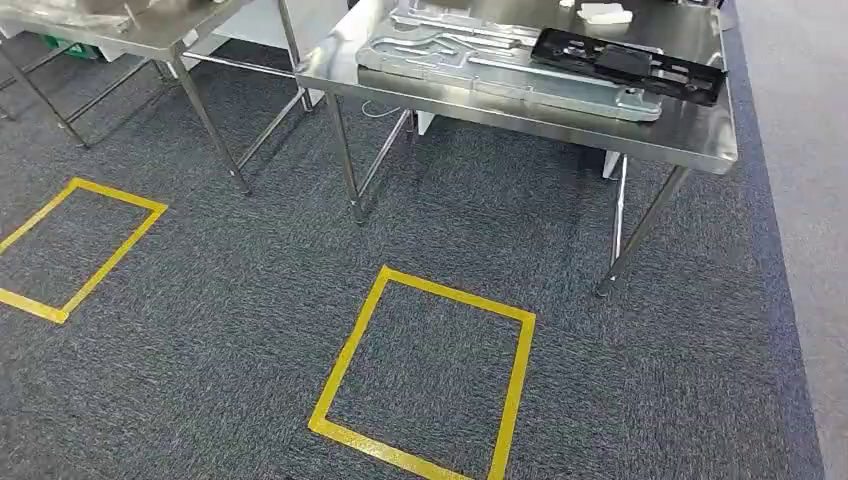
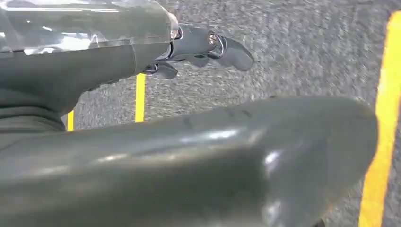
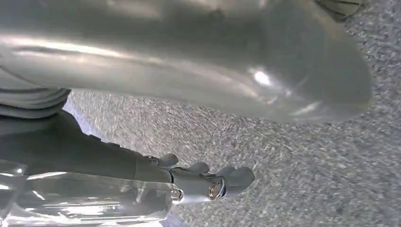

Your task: Take the parts from the cabinet and place them on the table.

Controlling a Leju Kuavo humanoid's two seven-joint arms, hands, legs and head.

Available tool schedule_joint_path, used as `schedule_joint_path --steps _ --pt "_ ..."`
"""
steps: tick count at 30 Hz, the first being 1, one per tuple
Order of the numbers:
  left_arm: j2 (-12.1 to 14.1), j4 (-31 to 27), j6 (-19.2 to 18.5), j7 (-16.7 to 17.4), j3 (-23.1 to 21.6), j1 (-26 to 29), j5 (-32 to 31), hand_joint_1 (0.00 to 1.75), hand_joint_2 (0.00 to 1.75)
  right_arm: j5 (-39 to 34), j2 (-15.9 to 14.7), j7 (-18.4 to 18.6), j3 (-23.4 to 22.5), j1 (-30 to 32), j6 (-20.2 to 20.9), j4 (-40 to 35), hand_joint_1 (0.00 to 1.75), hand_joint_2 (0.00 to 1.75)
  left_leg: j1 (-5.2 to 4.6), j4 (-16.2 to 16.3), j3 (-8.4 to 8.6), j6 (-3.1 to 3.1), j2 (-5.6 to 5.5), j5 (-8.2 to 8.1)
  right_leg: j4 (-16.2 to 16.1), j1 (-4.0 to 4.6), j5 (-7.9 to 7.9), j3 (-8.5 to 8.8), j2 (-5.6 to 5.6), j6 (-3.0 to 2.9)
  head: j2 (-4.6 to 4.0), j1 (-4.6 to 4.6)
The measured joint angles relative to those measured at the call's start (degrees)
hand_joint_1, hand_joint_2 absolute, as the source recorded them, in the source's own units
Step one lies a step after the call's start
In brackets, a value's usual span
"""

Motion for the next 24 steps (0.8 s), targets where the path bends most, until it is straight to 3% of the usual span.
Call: schedule_joint_path --steps 1,2,3,4,5,6,7,8,9,10,11,12,15,16,17,18,19,20,21,22,23,24 --pt "-0.02 0.0 0.02 0.0 0.02 0.12 0.04 0.0 0.0 0.04 -0.02 0.0 0.13 -0.04 0.0 -0.09 0.0 0.0 1.08 -1.09 0.93 0.36 -0.77 0.74 0.29 -0.01 -0.44 0.26 0.24 0.46 0.0 0.02" --pt "-0.02 0.0 0.07 -0.04 0.04 0.18 0.09 0.0 0.0 0.13 -0.04 -0.09 0.2 -0.01 -0.02 -0.07 0.0 0.0 0.9 -1.52 1.27 0.45 -1.33 0.89 1.52 -0.15 -1.28 -0.03 3.66 0.76 -0.02 0.06" --pt "-0.02 0.0 0.15 -0.05 0.07 0.02 0.24 0.0 0.0 0.15 -0.04 -0.09 0.33 0.08 0.0 -0.07 0.0 0.0 0.95 -1.52 1.16 0.99 -1.88 1.05 4.84 -0.22 -3.37 -1.8 6.04 0.74 0.0 0.09" --pt "-0.04 0.0 0.15 -0.04 0.07 -0.19 0.48 0.0 0.0 0.15 -0.02 -0.07 0.46 0.12 0.0 -0.07 0.0 0.0 0.93 -1.51 1.02 0.99 -2.74 1.07 9.47 -0.25 -5.59 -4.19 7.1 0.78 0.0 0.06" --pt "-0.09 0.0 0.15 -0.04 0.07 -0.22 0.72 0.0 0.0 0.2 0.0 -0.07 0.59 0.2 0.0 -0.07 0.0 0.0 0.86 -1.5 1.02 1.03 -3.5 1.05 13.92 -0.23 -7.26 -6.58 7.47 0.85 0.0 0.06" --pt "-0.11 0.0 0.17 -0.04 0.09 -0.2 0.92 0.0 0.0 0.2 0.0 -0.04 0.61 0.29 0.0 -0.04 0.0 0.0 0.81 -1.45 1.06 1.05 -4.43 1.03 16.71 -0.21 -7.57 -8.28 7.55 0.92 -0.02 0.09" --pt "-0.11 0.0 0.24 -0.04 0.09 -0.08 0.9 0.0 0.0 0.2 0.0 -0.04 0.64 0.38 0.0 -0.02 0.0 0.0 0.81 -1.39 1.14 1.06 -5.31 1.0 16.64 -0.21 -6.42 -8.69 7.59 0.95 -0.02 0.06" --pt "-0.11 0.0 0.28 -0.02 0.11 0.05 0.92 0.0 0.0 0.2 0.0 -0.04 0.64 0.38 0.0 -0.02 0.0 0.0 0.81 -1.27 1.26 0.99 -6.18 0.93 14.22 -0.24 -4.14 -7.99 7.63 0.93 0.0 0.06" --pt "-0.11 0.0 0.31 -0.04 0.13 0.15 0.92 0.0 0.0 0.2 0.0 -0.04 0.66 0.44 0.0 0.0 0.0 0.0 0.83 -1.05 1.38 0.83 -7.12 0.8 9.74 -0.32 -1.04 -6.28 7.96 0.87 0.0 0.06" --pt "-0.13 0.0 0.33 -0.02 0.13 0.16 0.92 0.0 0.0 0.2 -0.02 0.02 0.66 0.47 0.0 0.0 0.0 0.0 0.84 -0.69 1.39 0.62 -8.0 0.59 4.25 -0.52 2.1 -4.1 9.34 0.8 0.0 0.09" --pt "-0.18 0.0 0.37 -0.02 0.13 0.14 0.94 0.0 0.0 0.22 -0.02 0.13 0.66 0.59 0.04 0.08 0.0 0.0 0.93 -0.43 0.99 0.39 -8.5 0.34 1.68 -0.75 1.84 -2.89 12.46 0.45 -0.02 0.09" --pt "-0.17 0.0 0.44 0.0 0.13 -0.02 0.94 0.0 0.0 0.22 -0.02 0.22 0.68 0.56 0.07 0.13 0.0 0.0 0.57 0.28 0.64 -0.02 -9.09 0.06 0.6 -0.74 1.62 -2.86 12.89 0.35 0.0 0.06" --pt "-0.18 0.0 0.61 0.07 0.15 0.28 0.96 0.0 0.0 0.31 0.0 0.63 0.77 0.26 0.13 0.13 0.0 0.0 1.05 -0.37 0.27 -1.0 -10.71 0.34 0.77 -0.25 1.51 -2.63 11.22 -0.5 0.0 0.06" --pt "-0.09 0.02 0.63 0.17 0.15 0.37 0.94 0.0 0.0 0.31 0.26 0.7 0.79 0.2 0.17 0.11 0.0 0.0 0.71 -0.07 0.43 -1.25 -10.73 0.13 0.18 -1.0 1.76 -2.33 10.26 -0.96 0.0 0.06" --pt "-0.11 0.0 0.63 0.2 0.15 0.48 0.94 0.0 0.0 0.31 0.26 0.81 0.79 0.31 0.17 0.13 0.0 0.0 0.56 1.05 0.11 -1.47 -7.27 -0.55 -0.11 -0.97 1.77 -2.0 9.66 -1.26 -0.02 0.06" --pt "-0.11 0.0 0.63 0.24 0.15 0.37 0.94 0.0 0.0 0.31 0.26 0.79 0.79 0.44 0.17 0.13 0.0 0.0 0.69 4.1 -1.43 -1.75 -4.96 -2.5 -0.19 -0.92 1.67 -1.87 8.85 -1.75 0.0 0.04" --pt "-0.11 0.0 0.63 0.44 0.15 0.15 0.94 0.0 0.0 0.31 0.26 0.79 0.79 0.59 0.24 0.13 0.0 0.0 1.02 8.83 -3.87 -2.08 -4.06 -4.88 -0.18 -0.77 1.54 -1.79 7.97 -1.93 0.0 0.02" --pt "-0.11 0.0 0.63 0.59 0.15 0.09 0.99 0.0 0.0 0.33 0.26 0.81 0.79 0.7 0.26 0.15 0.0 0.0 1.32 13.02 -6.08 -2.37 -3.83 -6.51 -0.17 -0.69 1.42 -1.73 7.16 -1.96 0.0 0.04" --pt "-0.11 0.0 0.63 0.74 0.15 0.12 1.03 0.0 0.0 0.48 0.24 0.83 0.79 0.71 0.37 0.17 0.0 0.0 1.55 16.13 -7.8 -2.64 -3.72 -7.26 -0.14 -0.64 1.25 -1.68 6.42 -1.94 0.0 0.04" --pt "-0.13 0.0 0.63 0.96 0.15 0.25 1.07 0.0 0.0 0.59 0.22 0.96 0.79 0.68 0.48 0.2 0.0 0.0 1.78 17.02 -8.46 -2.82 -3.61 -6.8 -0.12 -0.64 1.08 -1.52 5.69 -1.85 0.0 0.04" --pt "-0.13 0.0 0.66 1.14 0.15 0.39 1.09 0.0 0.0 0.68 0.24 0.98 0.81 0.65 0.52 0.2 0.0 0.0 1.9 15.35 -7.78 -2.92 -3.41 -5.16 -0.12 -0.64 0.89 -1.3 5.03 -1.76 0.0 0.04" --pt "-0.15 0.0 0.66 1.18 0.15 0.46 1.07 0.0 0.0 0.74 0.24 1.01 0.85 0.63 0.59 0.2 0.0 0.0 1.95 11.17 -5.79 -2.91 -3.05 -2.54 -0.09 -0.68 0.63 -0.94 4.31 -1.56 0.0 0.04"
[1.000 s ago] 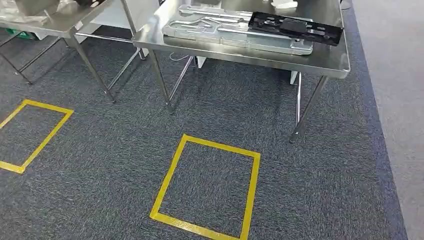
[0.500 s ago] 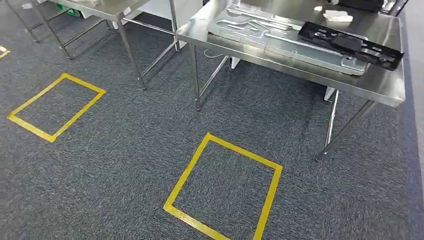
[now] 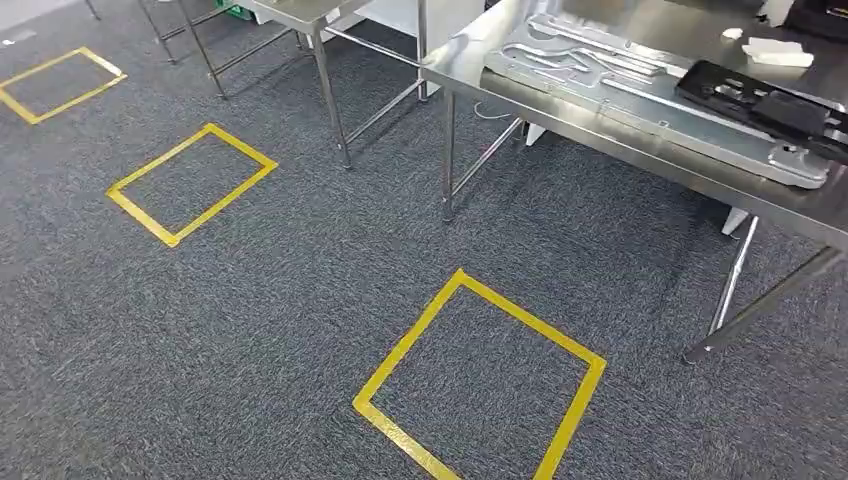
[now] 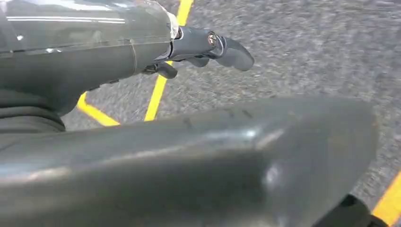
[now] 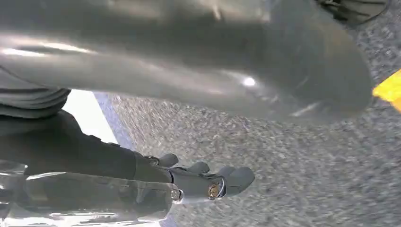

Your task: Take the parts from the cabinet and place them on the table.

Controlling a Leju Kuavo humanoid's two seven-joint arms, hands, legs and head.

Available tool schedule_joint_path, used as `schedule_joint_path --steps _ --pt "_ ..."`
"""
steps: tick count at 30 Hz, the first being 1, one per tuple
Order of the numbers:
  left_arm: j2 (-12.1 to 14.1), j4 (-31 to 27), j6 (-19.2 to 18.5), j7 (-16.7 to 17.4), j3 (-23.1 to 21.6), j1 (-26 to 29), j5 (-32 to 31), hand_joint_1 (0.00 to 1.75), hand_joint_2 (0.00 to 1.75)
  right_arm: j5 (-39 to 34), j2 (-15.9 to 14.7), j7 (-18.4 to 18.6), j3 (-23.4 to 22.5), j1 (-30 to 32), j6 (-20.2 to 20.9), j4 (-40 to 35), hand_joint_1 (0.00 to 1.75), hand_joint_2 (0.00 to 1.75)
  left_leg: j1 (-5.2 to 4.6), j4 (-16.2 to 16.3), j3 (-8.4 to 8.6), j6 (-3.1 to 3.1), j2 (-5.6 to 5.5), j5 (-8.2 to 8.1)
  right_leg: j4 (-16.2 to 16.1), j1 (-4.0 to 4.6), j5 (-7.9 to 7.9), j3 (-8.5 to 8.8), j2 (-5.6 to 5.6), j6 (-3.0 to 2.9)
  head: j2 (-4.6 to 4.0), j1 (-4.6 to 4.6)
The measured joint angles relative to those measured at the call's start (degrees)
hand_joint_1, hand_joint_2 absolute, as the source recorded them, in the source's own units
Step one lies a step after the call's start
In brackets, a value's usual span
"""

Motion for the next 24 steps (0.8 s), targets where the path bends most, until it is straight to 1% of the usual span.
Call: schedule_joint_path --steps 1,2,3,4,5,6,7,8,9,10,11,12,13,14,15,16,17,18,19,20,21,22,23,24 --pt "0.0 0.0 0.0 0.07 0.0 -0.01 0.0 0.0 0.0 0.13 0.0 0.11 0.11 -0.01 0.0 0.0 0.0 0.0 -0.03 -5.16 2.64 0.17 0.82 2.61 0.0 -0.04 -0.3 0.46 -0.69 0.2 0.0 0.0" --pt "0.0 0.0 0.0 0.09 0.0 -0.05 0.0 0.0 0.0 0.24 0.0 0.15 0.22 -0.03 0.02 0.0 0.0 0.0 -0.19 -9.62 4.94 0.57 2.98 4.15 -0.02 0.03 -0.55 0.88 -1.27 0.44 0.0 0.0" --pt "-0.04 0.0 0.0 0.22 0.0 -0.25 0.0 0.0 0.0 0.24 0.0 0.2 0.24 -0.01 0.02 0.0 0.0 0.0 -0.98 -10.72 5.28 0.85 4.04 3.04 0.08 0.44 -0.91 0.98 -1.77 0.9 0.0 0.0" --pt "-0.09 0.0 0.0 0.31 0.0 -0.33 0.0 0.0 0.0 0.24 -0.02 0.24 0.26 -0.04 0.02 0.0 0.0 0.0 -0.85 -10.7 5.32 1.35 3.28 3.22 -0.04 0.46 -1.0 1.08 -2.18 1.29 0.0 0.02" --pt "-0.11 0.0 0.0 0.42 0.0 -0.24 0.0 0.0 0.0 0.24 -0.02 0.26 0.26 -0.21 0.02 0.0 0.0 0.0 -0.94 -10.7 5.16 1.49 2.79 3.17 -0.13 0.51 -1.11 1.26 -2.59 1.57 0.0 0.02" --pt "-0.13 0.0 0.0 0.46 0.0 0.02 0.02 0.0 0.0 0.26 -0.02 0.24 0.28 -0.6 0.04 -0.02 0.0 0.0 -1.11 -10.71 4.87 1.83 2.16 3.1 -0.49 0.51 -1.04 1.64 -3.17 1.88 0.0 0.0" --pt "-0.13 0.0 0.0 0.46 0.0 0.15 0.07 0.0 0.0 0.33 -0.02 0.22 0.31 -0.97 0.11 -0.13 0.0 0.0 -0.92 -11.37 5.57 2.29 1.5 3.36 -0.66 0.46 -1.24 2.07 -3.6 2.35 0.0 0.0" --pt "-0.22 0.0 0.11 0.41 0.02 0.29 0.24 0.0 0.0 0.42 -0.11 0.22 0.31 -0.84 0.13 -0.13 0.0 0.0 -0.48 -11.99 5.99 2.68 1.06 3.73 0.14 0.07 -1.83 2.18 -1.3 2.7 0.0 0.04" --pt "-0.22 0.0 0.22 0.26 0.04 0.19 0.8 0.0 0.0 0.54 -0.13 0.17 0.37 -0.59 0.17 -0.13 0.0 0.0 -0.43 -12.27 6.11 3.07 0.57 3.87 2.25 0.06 -3.33 0.99 1.41 2.77 0.0 0.02" --pt "-0.28 0.0 0.31 0.06 0.13 -0.01 1.12 0.0 0.0 0.77 -0.13 0.13 0.48 -0.58 0.22 -0.13 0.0 0.0 -0.45 -12.27 6.03 3.32 0.07 3.89 6.47 0.09 -5.67 -1.28 2.77 2.74 0.0 0.02" --pt "-0.35 0.0 0.31 -0.17 0.33 -0.06 1.44 0.0 0.0 1.05 -0.13 0.13 0.66 -0.5 0.33 -0.13 0.0 0.0 -0.53 -12.26 6.0 3.37 -0.63 3.86 11.06 0.11 -7.62 -3.75 3.21 2.81 0.0 0.04" --pt "-0.44 0.0 0.37 -0.44 0.48 -0.06 2.03 0.0 0.0 1.49 -0.13 0.13 0.92 -0.46 0.33 -0.13 0.0 0.0 -0.66 -12.25 6.04 3.46 -1.34 3.8 15.43 0.11 -8.91 -6.26 3.36 2.9 0.0 0.02" --pt "-0.48 0.0 0.48 -0.68 0.66 -0.03 2.38 0.0 0.0 1.9 -0.15 0.11 1.27 -0.48 0.31 -0.13 0.0 0.0 -0.69 -12.21 6.12 3.49 -2.15 3.77 17.19 0.1 -8.53 -7.63 3.38 2.92 0.0 0.02" --pt "-0.48 0.0 0.5 -0.94 0.94 0.06 2.89 0.0 0.0 2.25 -0.15 0.11 1.51 -0.52 0.22 -0.13 0.0 0.0 -0.68 -12.15 6.28 3.43 -3.02 3.69 15.95 0.1 -6.69 -7.55 3.39 2.91 0.0 0.02" --pt "-0.48 0.02 0.48 -1.18 1.36 0.17 3.19 0.0 0.0 2.6 -0.15 0.0 1.71 -0.51 -0.02 -0.13 0.0 0.0 -0.65 -12.08 6.45 3.3 -3.86 3.58 12.67 0.05 -4.01 -6.4 3.5 2.87 0.0 0.02" --pt "-0.48 0.0 0.39 -1.22 1.75 0.25 3.78 0.0 0.0 2.95 -0.15 -0.18 1.92 -0.53 -0.31 -0.13 0.0 0.0 -0.63 -11.91 6.62 3.1 -4.68 3.43 7.96 -0.05 -1.01 -4.53 4.07 2.79 0.0 0.02" --pt "-0.46 0.0 0.24 -1.29 1.97 0.26 4.11 0.0 0.0 3.17 -0.15 -0.24 2.21 -0.61 -0.57 -0.13 0.0 0.0 -0.59 -11.63 6.66 2.88 -5.37 3.23 3.28 -0.22 1.48 -2.68 5.62 2.69 0.0 0.02" --pt "-0.46 0.02 -0.11 -1.27 2.21 0.19 4.11 0.0 0.0 3.39 -0.15 -0.18 2.51 -0.64 -0.74 -0.09 0.0 0.0 -0.9 -11.28 6.41 2.52 -5.88 2.98 1.31 -0.15 0.82 -1.93 8.31 2.44 0.0 0.02" --pt "-0.42 0.0 -0.53 -1.14 2.51 0.1 4.26 0.0 0.0 3.61 -0.15 -0.13 2.75 -0.84 -1.01 -0.11 0.0 0.0 -0.87 -10.98 6.02 2.16 -6.69 2.83 0.93 -0.25 0.91 -1.91 7.78 2.17 0.0 0.02" --pt "-0.39 0.0 -0.92 -1.05 2.88 0.18 4.5 0.0 0.0 3.76 -0.13 0.02 2.95 -1.12 -1.12 -0.13 0.0 0.0 -0.71 -11.14 5.97 1.83 -6.92 2.99 0.94 -0.02 0.92 -1.93 7.19 1.89 0.0 0.0" --pt "-0.37 0.0 -1.2 -0.96 3.1 0.35 4.83 0.0 0.0 3.98 -0.13 0.2 3.1 -1.55 -1.16 -0.18 0.0 0.0 -0.68 -11.35 5.69 1.47 -7.48 3.02 0.94 0.18 0.84 -1.81 6.75 1.56 0.0 0.02" --pt "-0.24 0.02 -1.86 -0.92 3.24 0.51 4.85 0.0 0.0 4.35 -0.09 0.39 3.3 -1.93 -1.2 -0.24 0.0 0.0 -0.64 -11.4 5.71 1.08 -8.04 3.02 0.77 -0.09 0.92 -1.65 6.12 1.09 0.0 0.02" --pt "-0.06 0.02 -2.42 -0.79 3.28 0.56 4.92 0.0 0.0 4.57 0.09 0.76 3.58 -2.15 -1.22 -0.28 0.0 0.0 -0.66 -10.98 5.8 0.86 -6.65 2.72 0.38 -0.35 1.12 -1.46 5.26 0.63 0.0 0.02" --pt "-0.04 0.02 -2.76 -0.7 3.3 0.55 4.96 0.0 0.0 4.79 0.09 0.9 3.76 -2.22 -1.22 -0.28 0.0 0.0 -0.87 -9.31 5.17 0.56 -3.54 1.56 0.31 -0.29 0.99 -1.31 4.7 0.17 0.0 -0.02"
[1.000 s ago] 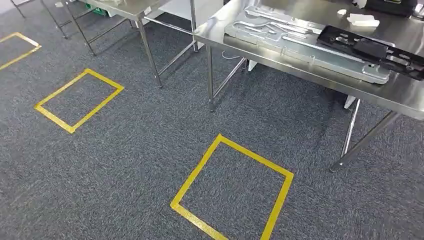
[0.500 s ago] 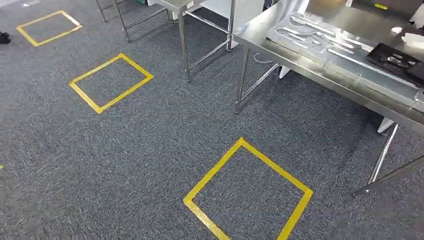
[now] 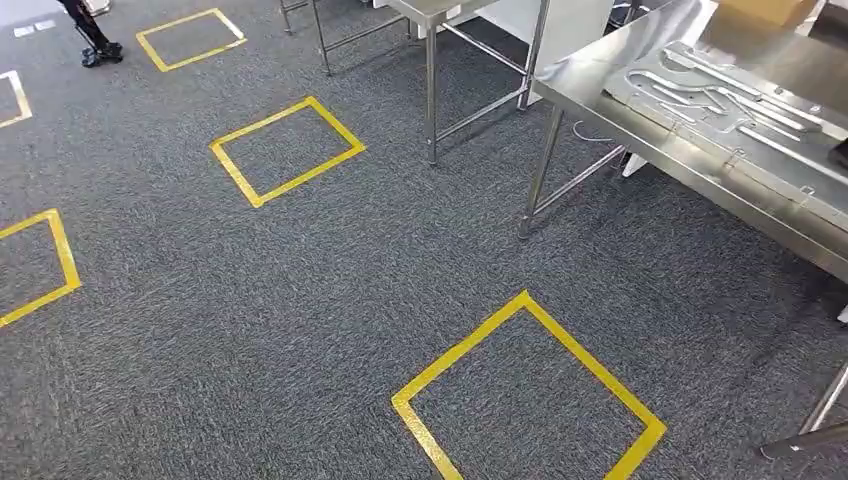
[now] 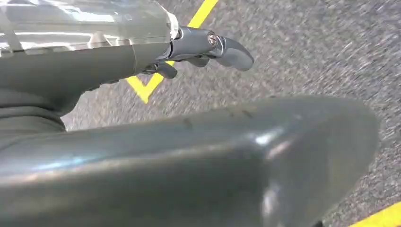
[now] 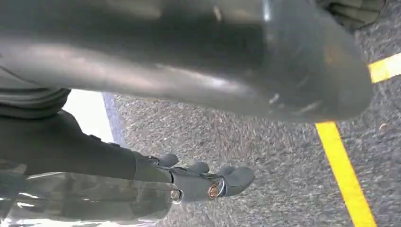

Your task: Take the parts from the cabinet and place them on the table.

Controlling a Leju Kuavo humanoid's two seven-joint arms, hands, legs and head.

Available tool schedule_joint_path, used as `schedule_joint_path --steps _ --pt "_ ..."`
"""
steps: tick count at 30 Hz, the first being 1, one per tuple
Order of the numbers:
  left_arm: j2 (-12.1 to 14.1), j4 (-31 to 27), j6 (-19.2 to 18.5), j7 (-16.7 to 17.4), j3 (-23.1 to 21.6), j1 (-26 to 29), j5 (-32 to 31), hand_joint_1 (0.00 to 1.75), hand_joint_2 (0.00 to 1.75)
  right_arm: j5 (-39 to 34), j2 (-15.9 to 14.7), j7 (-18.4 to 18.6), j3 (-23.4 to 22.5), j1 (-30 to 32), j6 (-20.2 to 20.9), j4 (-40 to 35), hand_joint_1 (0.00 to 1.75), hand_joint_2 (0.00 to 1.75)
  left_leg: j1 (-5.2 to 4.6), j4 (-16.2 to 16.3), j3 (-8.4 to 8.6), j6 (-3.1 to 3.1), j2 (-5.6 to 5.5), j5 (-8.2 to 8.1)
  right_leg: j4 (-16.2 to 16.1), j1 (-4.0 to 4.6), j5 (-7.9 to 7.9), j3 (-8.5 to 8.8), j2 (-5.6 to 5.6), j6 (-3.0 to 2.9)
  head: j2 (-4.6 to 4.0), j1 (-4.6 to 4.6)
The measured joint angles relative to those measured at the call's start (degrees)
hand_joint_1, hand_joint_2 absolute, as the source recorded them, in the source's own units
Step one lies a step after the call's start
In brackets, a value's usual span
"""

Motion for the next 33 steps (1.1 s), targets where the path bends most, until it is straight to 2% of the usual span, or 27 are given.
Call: schedule_joint_path --steps 1,3,4,5,6,7,8,9,10,13,14,15,16,18,19,20,21,23,24,25,26,28,29,30,31,32,33 --pt "0.04 0.0 -0.09 0.26 0.07 -0.2 0.02 0.0 0.0 0.37 0.0 0.33 0.31 0.0 -0.02 0.0 0.0 0.0 0.13 4.01 -1.98 -0.28 1.73 -2.22 0.0 0.11 -0.13 0.1 -0.87 -0.34 0.0 0.0" --pt "0.22 0.0 0.16 0.76 0.28 -0.37 0.26 0.0 0.0 0.81 -0.15 1.14 0.63 0.05 -0.17 0.04 0.0 0.0 0.45 13.53 -6.85 -0.71 2.75 -6.36 0.01 0.38 -0.39 0.21 -2.6 -0.57 0.0 0.0" --pt "0.3 0.0 0.68 0.76 0.57 -0.3 0.69 0.0 0.0 0.94 -0.24 1.38 0.81 0.03 -0.2 0.04 0.0 0.0 0.62 16.4 -8.43 -0.88 2.88 -6.88 0.02 0.42 -0.52 0.29 -3.33 -0.54 0.0 0.0" --pt "0.39 0.0 1.05 0.74 0.85 -0.18 1.18 0.0 0.0 1.07 -0.28 1.53 0.87 0.02 -0.2 0.04 0.0 0.0 0.72 16.45 -8.62 -0.98 3.02 -6.08 0.02 0.42 -0.68 0.45 -4.05 -0.47 0.0 0.0" --pt "0.46 0.0 1.51 0.57 1.14 -0.02 1.29 0.0 0.0 1.18 -0.37 1.62 0.92 0.02 -0.22 0.04 0.0 0.0 0.76 13.42 -7.18 -0.97 3.3 -3.88 0.02 0.38 -0.9 0.75 -4.79 -0.3 0.0 0.0" --pt "0.68 0.0 2.01 0.28 1.36 0.08 1.73 0.0 0.0 1.2 -0.46 1.62 0.98 0.03 -0.26 0.04 0.0 0.0 0.77 8.42 -4.67 -0.88 3.88 -1.15 0.02 0.35 -1.15 1.14 -5.49 -0.16 0.0 0.0" --pt "0.87 0.02 2.34 0.02 1.46 0.09 2.14 0.0 0.0 1.2 -0.57 1.64 1.09 0.05 -0.33 0.04 0.0 0.0 0.73 3.11 -1.9 -0.61 5.37 1.25 0.02 0.37 -1.41 1.58 -6.11 0.06 0.0 0.0" --pt "0.98 0.02 2.52 -0.31 1.57 0.05 2.21 0.0 0.0 1.2 -0.7 1.62 1.18 0.12 -0.42 0.04 0.0 0.0 0.43 -0.92 0.01 -0.19 8.52 1.63 0.02 0.56 -1.69 1.85 -6.66 0.38 0.0 0.0" --pt "1.14 0.04 2.54 -0.57 1.71 -0.06 2.16 0.0 0.0 1.09 -0.85 1.62 1.18 0.15 -0.57 0.09 0.0 0.0 -0.08 -1.19 0.05 0.43 7.99 1.43 0.12 0.89 -2.03 2.02 -7.17 0.83 0.0 0.0" --pt "1.71 0.07 2.47 -1.35 2.01 0.4 2.12 0.0 0.0 0.48 -1.2 1.62 1.18 -0.01 -0.9 0.09 0.0 0.0 -0.33 -1.26 -0.3 1.21 5.98 1.39 -0.57 0.93 -2.12 2.83 -8.8 1.75 0.0 0.02" --pt "1.9 0.07 2.47 -1.75 2.23 0.48 2.23 0.0 0.0 0.26 -1.2 1.71 1.18 -0.03 -0.96 0.07 0.0 0.0 0.31 -2.06 0.54 1.79 5.2 1.86 -0.54 0.9 -2.53 3.07 -8.78 2.32 0.0 0.0" --pt "1.96 0.09 2.47 -2.16 2.49 0.68 2.3 0.0 0.0 0.11 -1.36 1.86 1.18 0.15 -1.03 0.11 0.0 0.0 0.34 -2.46 0.75 1.9 4.74 2.0 0.49 0.46 -3.35 3.05 -5.42 2.61 -0.02 0.09" --pt "2.19 0.11 2.47 -2.41 2.65 0.65 2.43 0.0 0.0 -0.05 -1.38 1.95 1.18 0.33 -1.07 0.11 0.0 0.0 0.37 -2.54 0.72 2.17 4.17 2.03 3.63 0.49 -5.43 1.42 -3.1 2.53 0.0 0.09" --pt "2.32 0.13 2.47 -2.88 2.84 0.35 2.82 0.0 0.0 -0.52 -1.59 2.36 1.18 0.66 -1.09 0.17 0.0 0.0 0.18 -2.48 0.62 2.52 2.89 2.05 12.23 0.45 -9.33 -3.14 -1.7 2.47 0.0 0.07" --pt "2.32 0.13 2.54 -3.06 2.86 0.35 2.84 0.0 0.0 -0.81 -1.64 2.36 1.16 0.84 -1.09 0.2 0.0 0.0 0.06 -2.43 0.65 2.58 1.98 2.01 16.25 0.49 -10.4 -5.49 -1.49 2.39 0.0 0.09" --pt "2.32 0.13 2.54 -3.24 2.89 0.4 2.86 0.0 0.0 -1.05 -1.64 2.23 1.11 0.89 -1.09 0.2 0.0 0.0 0.04 -2.35 0.71 2.61 1.1 1.97 17.41 0.51 -9.68 -6.61 -1.37 2.3 0.0 0.09" --pt "2.32 0.13 2.47 -3.54 2.88 0.46 2.84 0.0 0.0 -1.55 -1.64 1.8 1.01 0.99 -1.09 0.2 0.0 0.0 0.03 -2.25 0.88 2.6 0.27 1.86 15.56 0.51 -7.4 -6.23 -1.28 2.19 0.0 0.07" --pt "2.14 0.13 1.59 -4.18 2.88 0.51 2.64 0.0 0.0 -2.89 -1.66 0.74 0.24 1.07 -1.27 0.2 0.0 0.0 0.06 -2.03 1.24 2.32 -1.3 1.58 6.62 0.39 -1.28 -2.89 -0.2 1.93 0.0 0.09" --pt "1.86 0.13 0.93 -4.5 2.86 0.48 2.11 0.0 0.0 -3.58 -1.83 0.42 -0.26 1.25 -1.29 0.24 0.0 0.0 0.14 -1.93 1.25 2.12 -1.96 1.44 1.88 0.29 0.65 -1.27 2.45 1.74 0.0 0.09" --pt "1.73 0.13 -0.05 -4.59 2.75 0.29 1.35 0.0 0.0 -4.38 -1.92 0.44 -0.68 1.39 -1.29 0.35 0.0 0.0 -0.17 -1.61 0.84 1.75 -2.48 1.28 0.95 0.09 -0.21 -0.97 5.31 1.63 -0.02 0.09" --pt "1.7 0.13 -1.23 -4.57 2.42 0.16 0.54 0.0 0.0 -5.14 -1.92 0.48 -1.29 1.34 -1.29 0.35 0.0 0.0 0.15 -1.66 0.59 1.31 -3.34 1.42 0.9 0.27 -0.06 -0.93 4.41 1.54 0.0 0.07" --pt "1.7 0.11 -2.47 -4.55 1.92 0.27 -0.33 0.0 0.0 -5.95 -1.99 0.81 -2.32 1.36 -1.14 0.35 0.0 0.0 0.66 -1.99 0.39 0.52 -4.58 1.58 0.79 0.83 -0.21 -0.67 3.24 0.88 0.0 0.07" --pt "1.7 0.13 -2.71 -4.59 1.7 0.34 -0.11 0.0 0.0 -6.03 -2.08 0.81 -2.69 1.34 -0.96 0.33 0.0 0.0 0.5 -2.02 0.31 0.11 -5.24 1.57 0.25 0.49 0.02 -0.35 2.48 0.46 0.0 0.07" --pt "1.81 0.11 -2.86 -4.83 1.68 0.5 0.18 0.0 0.0 -5.99 -2.1 0.79 -2.73 1.44 -0.68 0.35 0.0 0.0 0.54 -1.11 0.34 0.05 -3.6 1.14 -0.35 0.34 0.23 0.17 1.19 0.01 0.0 0.09" --pt "1.79 0.11 -2.93 -5.12 1.68 0.56 0.59 0.0 0.0 -5.79 -2.23 0.52 -2.73 1.68 -0.46 0.35 0.0 0.0 0.31 0.92 -0.58 -0.08 -0.5 -0.28 -0.58 0.35 0.15 0.37 0.76 -0.5 0.0 0.0" --pt "1.79 0.11 -2.93 -5.23 1.68 0.6 1.36 0.0 0.0 -5.46 -2.65 0.13 -2.73 1.89 -0.26 0.35 0.0 0.0 0.4 5.39 -2.85 -0.29 1.61 -2.74 -0.59 0.53 0.06 0.46 -0.2 -0.78 0.0 0.0" --pt "1.77 0.11 -2.73 -5.2 1.73 0.66 1.92 0.0 0.0 -5.29 -2.75 -0.29 -2.73 2.07 -0.13 0.35 0.0 0.0 0.59 9.91 -5.16 -0.47 2.46 -4.75 -0.56 0.7 -0.06 0.54 -1.0 -0.92 0.0 0.02"
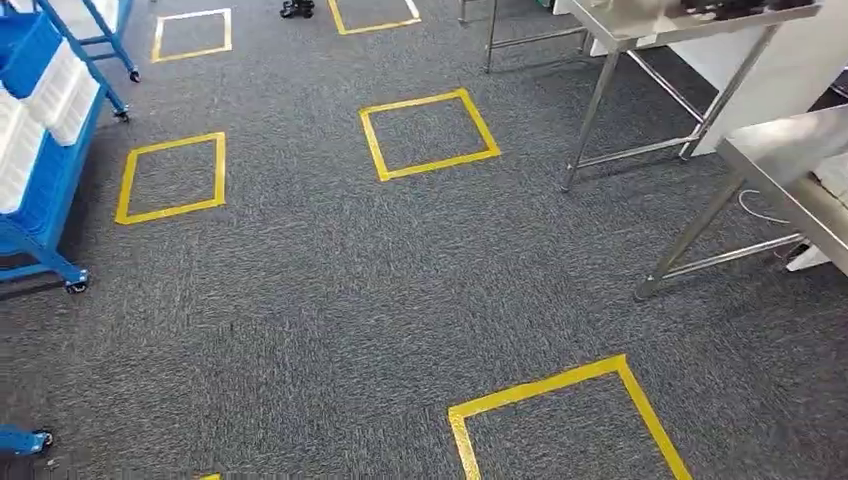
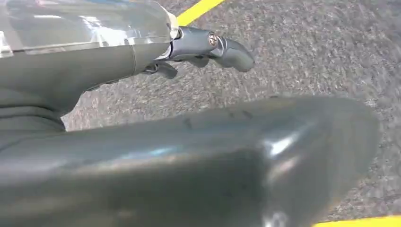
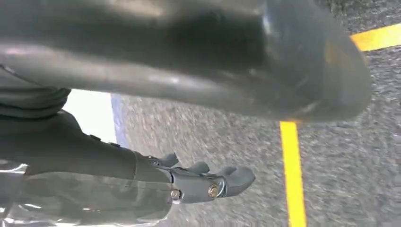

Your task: Take the parts from the cabinet and place them on the table.

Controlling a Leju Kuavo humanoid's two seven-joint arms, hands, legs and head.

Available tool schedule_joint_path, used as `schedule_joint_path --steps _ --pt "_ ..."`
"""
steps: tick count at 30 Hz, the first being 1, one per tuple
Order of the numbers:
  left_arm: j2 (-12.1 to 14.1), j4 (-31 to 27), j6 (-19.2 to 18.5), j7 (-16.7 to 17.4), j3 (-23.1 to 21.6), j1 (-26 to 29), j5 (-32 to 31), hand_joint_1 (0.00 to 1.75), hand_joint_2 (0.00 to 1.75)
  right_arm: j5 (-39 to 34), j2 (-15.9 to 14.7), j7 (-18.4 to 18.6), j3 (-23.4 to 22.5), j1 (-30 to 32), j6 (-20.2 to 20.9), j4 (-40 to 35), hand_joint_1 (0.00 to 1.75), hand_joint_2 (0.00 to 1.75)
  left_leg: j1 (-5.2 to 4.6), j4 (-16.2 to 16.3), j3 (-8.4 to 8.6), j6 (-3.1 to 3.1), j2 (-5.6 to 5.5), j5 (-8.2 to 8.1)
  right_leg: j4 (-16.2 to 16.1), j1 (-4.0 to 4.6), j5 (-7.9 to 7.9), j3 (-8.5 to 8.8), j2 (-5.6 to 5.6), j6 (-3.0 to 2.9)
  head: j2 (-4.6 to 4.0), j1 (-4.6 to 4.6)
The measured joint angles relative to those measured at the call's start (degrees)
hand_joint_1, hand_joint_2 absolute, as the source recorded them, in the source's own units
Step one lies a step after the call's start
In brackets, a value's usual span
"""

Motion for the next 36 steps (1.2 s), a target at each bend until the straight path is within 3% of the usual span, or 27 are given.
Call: schedule_joint_path --steps 1,2,3,5,6,7,11,12,13,14,16,17,18,19,20,21,22,26,27,28,29,31,32,33,34,35,36 --pt "-0.17 0.0 0.44 0.17 0.06 0.09 0.33 0.0 0.0 0.11 -0.35 -0.5 0.0 0.09 0.02 0.0 0.0 0.0 0.11 3.99 -2.06 -0.17 0.31 -1.41 0.02 0.11 -0.14 0.03 -0.84 -0.03 0.0 -0.02" --pt "-0.45 0.0 0.97 0.66 0.11 0.2 0.35 0.0 0.0 0.26 -0.5 -1.01 0.0 0.09 0.09 0.0 0.0 0.0 0.18 6.03 -3.18 -0.27 0.46 -1.6 0.05 0.18 -0.26 0.07 -1.63 -0.01 0.0 0.0" --pt "-0.66 0.0 1.75 1.33 0.13 0.48 0.4 0.0 0.0 0.31 -0.76 -1.61 0.0 0.03 0.06 0.0 0.0 0.0 0.22 5.01 -2.74 -0.29 0.65 -0.26 0.07 0.21 -0.42 0.24 -2.47 0.06 0.0 0.0" --pt "-1.25 0.0 3.35 3.02 0.26 0.84 0.55 0.0 0.0 0.31 -0.83 -3.17 0.0 -0.19 -0.2 -0.04 0.0 0.0 0.17 -4.15 2.08 0.04 1.46 4.69 0.1 0.23 -0.8 0.81 -3.91 0.34 0.0 -0.02" --pt "-1.44 0.0 3.91 3.78 0.31 0.87 0.61 0.0 0.0 0.31 -0.83 -3.78 0.0 -0.34 -0.35 -0.04 0.0 0.0 -0.01 -9.29 4.94 0.49 3.1 6.65 0.1 0.29 -1.02 1.16 -4.53 0.51 0.0 -0.02" --pt "-1.55 0.0 4.16 4.31 0.33 0.73 0.39 0.0 0.0 0.31 -0.83 -4.13 -0.02 -0.36 -0.5 -0.07 0.0 0.0 -0.58 -11.77 6.0 1.0 5.58 5.96 0.13 0.53 -1.27 1.28 -5.09 0.87 0.0 0.0" --pt "-2.21 0.0 4.85 4.99 0.31 0.72 -0.24 0.0 0.0 0.07 -0.89 -4.57 -0.35 -0.94 -1.16 -0.13 0.0 0.0 -0.88 -12.3 5.76 1.95 2.93 6.44 -0.3 0.63 -1.56 2.14 -7.17 2.11 0.0 -0.02" --pt "-2.38 0.0 5.05 4.59 0.28 0.75 -0.3 0.0 0.0 -0.15 -0.87 -4.48 -0.44 -0.85 -1.2 -0.2 0.0 0.0 -0.16 -13.08 6.58 2.32 2.45 7.01 0.06 0.35 -2.04 2.24 -5.84 2.61 0.0 0.0" --pt "-2.52 0.0 5.42 4.18 0.26 0.71 -0.41 0.0 0.0 -0.46 -0.87 -4.2 -0.68 -0.63 -1.22 -0.2 0.0 0.0 -0.28 -13.35 6.72 2.6 1.93 7.15 1.42 0.15 -3.1 1.74 -2.54 2.81 0.0 0.0" --pt "-2.54 0.0 5.88 3.68 0.24 0.54 -0.56 0.0 0.0 -0.59 -0.87 -3.69 -0.92 -0.49 -1.22 -0.2 0.0 0.0 -0.28 -13.36 6.62 2.88 1.53 7.31 4.78 0.1 -5.33 -0.01 -0.94 2.74 -0.02 0.02" --pt "-2.56 0.0 6.97 3.13 0.24 0.19 -0.89 0.0 0.0 -0.61 -0.9 -0.66 -1.2 0.04 -0.85 0.02 0.0 0.0 -0.35 -13.35 6.48 2.94 0.18 7.28 14.39 0.1 -9.47 -5.0 -0.21 2.86 0.0 0.0" --pt "-2.54 0.0 7.44 2.82 0.24 0.08 -0.87 0.0 0.0 -0.61 -0.9 0.53 -1.29 0.25 -0.66 0.13 0.0 0.0 -0.35 -13.31 6.48 2.95 -0.64 7.27 17.47 0.05 -9.91 -6.83 -0.2 2.92 0.0 0.0" --pt "-2.54 0.0 7.81 2.45 0.24 0.02 -0.83 0.0 0.0 -0.63 -0.87 1.47 -1.31 0.38 -0.55 0.2 0.0 0.0 -0.33 -13.3 6.58 2.92 -1.39 7.26 17.46 -0.1 -8.72 -7.26 -0.2 3.01 0.0 0.0" --pt "-2.56 0.0 7.98 2.1 0.24 -0.03 -0.78 0.0 0.0 -0.68 -0.87 2.17 -1.31 0.54 -0.5 0.22 0.0 0.0 -0.29 -13.26 6.7 2.84 -2.14 7.21 15.06 -0.34 -6.49 -6.41 -0.16 3.09 0.0 0.0" --pt "-2.54 -0.02 8.09 1.35 0.28 -0.03 -0.37 0.0 0.0 -0.81 -0.87 2.71 -1.36 0.62 -0.53 0.24 0.0 0.0 -0.21 -13.12 6.81 2.63 -2.92 7.12 10.36 -0.57 -3.46 -4.51 0.02 3.18 0.0 0.0" --pt "-2.54 -0.04 8.0 0.1 0.57 -0.12 0.6 0.0 0.0 -1.01 -0.9 2.93 -1.42 0.65 -0.64 0.24 0.0 0.0 -0.1 -12.78 6.82 2.31 -3.67 6.95 4.88 -0.92 -0.6 -2.16 1.05 3.36 0.0 0.0" --pt "-2.52 -0.07 7.5 -1.56 1.01 -0.29 1.01 0.0 0.0 -1.05 -0.87 2.95 -1.44 0.87 -0.74 0.24 0.0 0.0 -0.15 -12.29 6.49 1.85 -4.17 6.69 1.41 -1.43 -0.2 -0.87 4.23 3.53 0.0 0.02" --pt "-2.49 -0.11 5.88 -6.99 1.92 -0.74 0.92 0.0 0.0 -0.62 -0.81 1.97 -1.42 0.63 -1.14 0.24 0.0 0.0 0.03 -12.35 5.78 0.17 -6.14 6.68 1.41 -0.31 -0.39 -0.75 2.29 1.76 0.0 0.0" --pt "-2.45 -0.11 5.9 -7.39 1.95 -0.77 0.88 0.0 0.0 -0.41 -0.72 1.62 -1.42 0.59 -1.16 0.22 0.0 0.0 0.12 -11.74 5.78 0.02 -5.81 6.46 0.86 -0.84 -0.01 -0.64 1.48 1.09 0.0 0.0" --pt "-2.45 -0.11 6.06 -7.61 1.94 -0.73 0.88 0.0 0.0 -0.13 -0.72 1.22 -1.42 0.66 -1.2 0.22 0.0 0.0 -0.07 -10.25 5.16 -0.05 -2.56 5.46 0.78 -0.7 -0.03 -0.49 0.83 0.73 0.0 -0.02" --pt "-2.45 -0.11 6.41 -7.39 2.03 -0.89 0.99 0.0 0.0 0.48 -0.74 0.44 -1.42 0.82 -1.25 0.22 0.0 0.0 -0.08 -6.79 3.49 -0.26 -0.6 3.23 0.78 -0.56 -0.14 -0.47 0.17 0.2 -0.02 -0.02" --pt "-2.41 -0.11 6.87 -6.58 2.3 -1.11 1.03 0.0 0.0 1.49 -0.74 -0.7 -1.25 1.01 -1.22 0.24 0.0 0.0 0.14 2.23 -0.86 -0.59 0.35 -1.06 0.79 -0.14 -0.29 -0.45 -1.34 -0.04 0.0 -0.02" --pt "-2.41 -0.11 7.11 -6.01 2.45 -1.05 1.1 0.0 0.0 1.97 -0.74 -1.14 -1.16 1.0 -1.2 0.24 0.0 0.0 0.14 5.73 -2.56 -0.66 0.41 -2.02 0.81 0.0 -0.38 -0.43 -2.08 -0.1 0.0 -0.02" --pt "-2.41 -0.11 7.44 -5.64 2.56 -0.93 1.14 0.0 0.0 2.34 -0.74 -1.46 -0.99 0.91 -1.12 0.22 0.0 0.0 0.14 6.37 -2.94 -0.67 0.46 -1.52 0.81 0.11 -0.48 -0.33 -2.81 -0.1 0.0 -0.02" --pt "-2.36 -0.11 7.65 -5.35 2.62 -0.9 1.16 0.0 0.0 2.67 -0.74 -1.51 -0.72 0.81 -0.96 0.24 0.0 0.0 0.13 4.19 -1.86 -0.55 0.63 0.14 0.82 0.21 -0.63 -0.18 -3.52 -0.07 0.0 -0.02" --pt "-2.34 -0.11 7.78 -5.36 2.71 -0.91 1.16 0.0 0.0 3.08 -0.74 -1.48 -0.57 0.68 -0.7 0.24 0.0 0.0 0.11 0.06 0.23 -0.34 0.95 2.34 0.82 0.29 -0.78 0.06 -4.17 0.04 0.0 -0.02" --pt "-2.34 -0.11 7.89 -5.36 2.93 -0.93 1.18 0.0 0.0 3.41 -0.74 -1.42 -0.33 0.61 -0.55 0.24 0.0 0.0 0.0 -5.29 3.05 0.05 1.97 4.82 0.82 0.33 -1.0 0.38 -4.91 0.15 0.0 -0.02"
